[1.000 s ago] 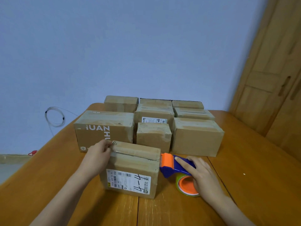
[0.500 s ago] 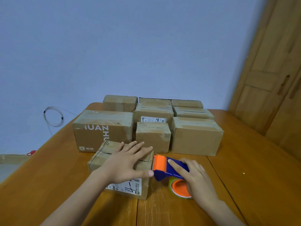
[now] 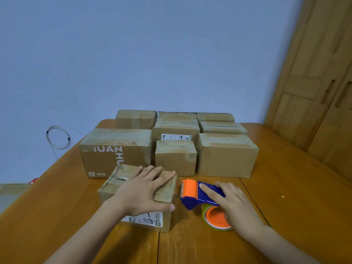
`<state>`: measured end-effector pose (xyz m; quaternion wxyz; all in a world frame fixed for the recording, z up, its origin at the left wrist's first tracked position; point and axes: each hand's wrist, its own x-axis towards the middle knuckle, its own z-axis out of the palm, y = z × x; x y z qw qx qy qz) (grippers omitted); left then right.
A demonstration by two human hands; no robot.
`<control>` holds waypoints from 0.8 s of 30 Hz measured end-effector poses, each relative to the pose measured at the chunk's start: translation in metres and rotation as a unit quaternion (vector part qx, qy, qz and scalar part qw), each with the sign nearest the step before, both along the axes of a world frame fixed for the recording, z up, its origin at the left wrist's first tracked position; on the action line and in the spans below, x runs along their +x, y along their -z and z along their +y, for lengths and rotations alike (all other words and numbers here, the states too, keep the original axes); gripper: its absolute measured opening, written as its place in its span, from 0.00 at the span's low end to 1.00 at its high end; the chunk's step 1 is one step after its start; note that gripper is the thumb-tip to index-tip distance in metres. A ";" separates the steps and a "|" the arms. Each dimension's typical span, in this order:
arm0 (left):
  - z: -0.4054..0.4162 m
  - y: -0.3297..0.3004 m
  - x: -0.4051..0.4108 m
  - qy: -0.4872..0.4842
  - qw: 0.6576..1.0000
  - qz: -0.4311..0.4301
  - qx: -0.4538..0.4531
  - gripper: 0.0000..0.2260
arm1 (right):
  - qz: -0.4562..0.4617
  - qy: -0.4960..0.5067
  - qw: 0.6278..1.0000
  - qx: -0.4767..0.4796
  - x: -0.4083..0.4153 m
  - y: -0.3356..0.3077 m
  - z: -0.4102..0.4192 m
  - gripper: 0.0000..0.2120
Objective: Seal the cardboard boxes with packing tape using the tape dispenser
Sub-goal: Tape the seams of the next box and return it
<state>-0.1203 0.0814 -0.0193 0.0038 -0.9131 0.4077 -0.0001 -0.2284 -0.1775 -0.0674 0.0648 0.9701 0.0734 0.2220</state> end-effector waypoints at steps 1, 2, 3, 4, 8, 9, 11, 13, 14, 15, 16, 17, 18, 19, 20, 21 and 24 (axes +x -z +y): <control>0.000 0.000 0.000 0.002 1.000 -0.001 0.000 0.44 | 0.001 0.000 1.000 -0.004 -0.001 -0.002 -0.001 0.55; -0.001 0.001 0.000 0.003 1.000 -0.001 -0.001 0.43 | 0.002 0.001 1.000 -0.008 -0.001 -0.003 -0.001 0.55; -0.001 0.001 0.000 0.003 1.000 0.000 -0.002 0.43 | 0.005 0.001 1.000 -0.013 -0.001 -0.005 -0.002 0.56; -0.002 0.001 0.001 0.003 1.000 0.001 -0.003 0.42 | 0.007 0.000 1.000 -0.017 -0.002 -0.007 -0.002 0.56; -0.002 0.001 0.001 0.009 1.000 0.013 0.002 0.41 | 0.007 0.001 1.000 -0.025 -0.003 -0.010 -0.003 0.57; -0.002 0.001 0.001 0.007 1.000 0.016 0.004 0.41 | 0.009 0.001 1.000 -0.025 -0.004 -0.010 -0.003 0.57; -0.002 0.001 0.000 0.002 1.000 0.019 0.004 0.41 | 0.019 0.002 0.999 -0.027 -0.003 -0.011 -0.003 0.57; -0.002 0.000 0.000 0.001 1.000 0.020 0.002 0.41 | 0.023 0.006 0.999 -0.023 -0.003 -0.010 -0.003 0.57; -0.002 0.000 0.000 0.001 1.000 0.023 0.003 0.41 | 0.024 0.010 0.999 -0.019 -0.003 -0.008 -0.001 0.57; -0.002 0.000 0.000 0.000 1.000 0.026 0.006 0.41 | 0.026 0.012 0.999 -0.017 -0.003 -0.007 0.000 0.57; -0.002 -0.002 0.000 -0.002 1.000 0.030 0.008 0.41 | 0.027 0.013 0.999 -0.016 -0.003 -0.006 0.000 0.57; -0.002 -0.002 0.000 -0.004 0.999 0.034 0.012 0.40 | 0.027 0.016 0.999 -0.014 -0.003 -0.005 0.002 0.57; -0.002 -0.003 0.001 -0.007 0.999 0.039 0.013 0.40 | 0.027 0.021 0.999 -0.011 -0.002 -0.004 0.004 0.57; -0.002 -0.004 0.001 -0.010 0.999 0.045 0.010 0.41 | 0.029 0.026 0.999 -0.007 -0.001 -0.002 0.006 0.57; -0.002 -0.004 0.001 -0.012 0.999 0.051 0.004 0.42 | 0.032 0.031 0.999 -0.002 0.000 0.000 0.007 0.57; -0.003 -0.005 0.001 -0.013 0.998 0.056 -0.004 0.43 | 0.036 0.034 0.999 0.002 0.001 0.001 0.009 0.57; -0.011 -0.011 -0.002 -0.024 0.996 0.078 -0.031 0.49 | 0.032 0.034 0.999 0.002 0.003 0.004 0.011 0.57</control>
